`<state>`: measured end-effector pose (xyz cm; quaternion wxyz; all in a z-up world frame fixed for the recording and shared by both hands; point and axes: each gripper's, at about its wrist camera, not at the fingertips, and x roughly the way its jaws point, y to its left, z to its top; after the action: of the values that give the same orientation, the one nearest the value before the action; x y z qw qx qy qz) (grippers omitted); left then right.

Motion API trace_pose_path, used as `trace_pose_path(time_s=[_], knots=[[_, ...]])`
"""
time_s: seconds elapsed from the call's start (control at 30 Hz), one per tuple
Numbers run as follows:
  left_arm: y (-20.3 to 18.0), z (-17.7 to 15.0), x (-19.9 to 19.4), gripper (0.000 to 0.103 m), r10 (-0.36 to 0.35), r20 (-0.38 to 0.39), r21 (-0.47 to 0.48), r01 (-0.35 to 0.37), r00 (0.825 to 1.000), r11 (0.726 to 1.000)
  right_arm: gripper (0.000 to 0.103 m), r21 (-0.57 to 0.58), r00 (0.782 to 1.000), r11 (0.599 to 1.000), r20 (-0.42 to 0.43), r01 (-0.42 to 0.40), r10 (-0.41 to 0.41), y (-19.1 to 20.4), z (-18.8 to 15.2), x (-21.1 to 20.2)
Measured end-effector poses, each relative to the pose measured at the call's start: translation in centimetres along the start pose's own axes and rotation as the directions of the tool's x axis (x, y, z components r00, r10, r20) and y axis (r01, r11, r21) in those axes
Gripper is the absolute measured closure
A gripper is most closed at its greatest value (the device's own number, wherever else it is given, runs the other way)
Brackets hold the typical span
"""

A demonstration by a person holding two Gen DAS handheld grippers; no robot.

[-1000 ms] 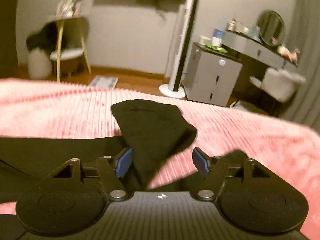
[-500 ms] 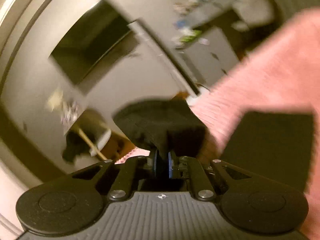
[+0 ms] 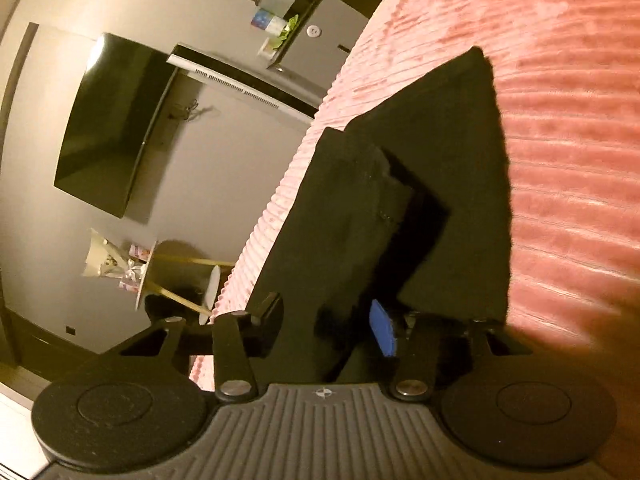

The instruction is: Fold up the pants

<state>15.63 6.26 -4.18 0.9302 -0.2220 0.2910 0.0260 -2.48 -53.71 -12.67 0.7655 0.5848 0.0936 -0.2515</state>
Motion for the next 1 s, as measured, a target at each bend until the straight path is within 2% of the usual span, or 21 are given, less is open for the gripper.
trace_pose_path(time_s=[0.1,0.13,0.2,0.3,0.33,0.4,0.5,0.57,0.67,0.73,0.8,0.83,1.0], knots=[[-1.9,2.6,-0.1,0.000,-0.147,-0.004,0.000,0.147,0.989,0.989,0.061,-0.010,1.000,1.000,-0.013,-0.027,0.027,0.2,0.2,0.7],[-2.7,3.4,0.4,0.000,-0.181,-0.017,0.009,0.181,0.983,0.984,0.070,-0.017,1.000,1.000,-0.023,-0.020,0.019,0.4,0.2,1.0],[-4.3,4.9,2.1,0.000,-0.225,-0.062,-0.010,0.225,0.972,0.974,0.082,-0.033,0.999,0.999,-0.038,0.005,-0.007,0.3,-0.3,0.6],[-5.9,6.7,6.0,0.000,-0.291,-0.139,-0.101,0.279,0.947,0.955,0.092,0.012,0.998,1.000,-0.055,-0.012,0.013,-1.0,-0.4,-0.1],[-6.2,7.2,7.9,0.000,-0.319,-0.173,-0.141,0.297,0.932,0.945,0.095,0.019,0.998,1.000,-0.061,-0.014,0.015,-1.2,-0.3,-0.1],[-6.7,7.8,11.1,0.002,-0.321,-0.221,-0.186,0.283,0.921,0.941,0.096,0.031,0.997,0.999,-0.072,-0.030,0.032,-1.7,-0.2,-0.2],[-7.3,8.1,14.8,0.031,-0.295,-0.269,-0.198,0.247,0.917,0.949,0.096,0.036,0.995,0.998,-0.082,-0.046,0.048,-1.9,0.0,-0.1],[-7.5,8.3,17.4,0.036,-0.290,-0.309,-0.221,0.228,0.906,0.948,0.095,0.032,0.994,0.998,-0.086,-0.059,0.061,-1.9,0.2,0.0],[-7.9,8.5,19.6,0.051,-0.277,-0.330,-0.221,0.212,0.902,0.952,0.088,0.051,0.991,0.995,-0.100,-0.083,0.087,-1.8,0.7,0.1],[-8.3,8.5,20.9,0.079,-0.248,-0.358,-0.205,0.184,0.900,0.961,0.085,0.045,0.990,0.995,-0.102,-0.093,0.097,-1.7,1.0,0.3],[-8.5,8.3,21.4,0.090,-0.245,-0.378,-0.188,0.184,0.893,0.965,0.086,0.038,0.990,0.995,-0.106,-0.092,0.095,-1.6,1.1,0.6],[-8.7,8.2,20.8,0.096,-0.246,-0.370,-0.177,0.192,0.896,0.965,0.086,0.029,0.990,0.996,-0.105,-0.088,0.091,-1.4,1.1,0.7],[-8.5,8.5,16.7,0.098,-0.288,-0.291,-0.137,0.259,0.912,0.956,0.095,-0.102,0.994,0.994,-0.107,-0.037,0.026,0.6,1.9,0.7]])
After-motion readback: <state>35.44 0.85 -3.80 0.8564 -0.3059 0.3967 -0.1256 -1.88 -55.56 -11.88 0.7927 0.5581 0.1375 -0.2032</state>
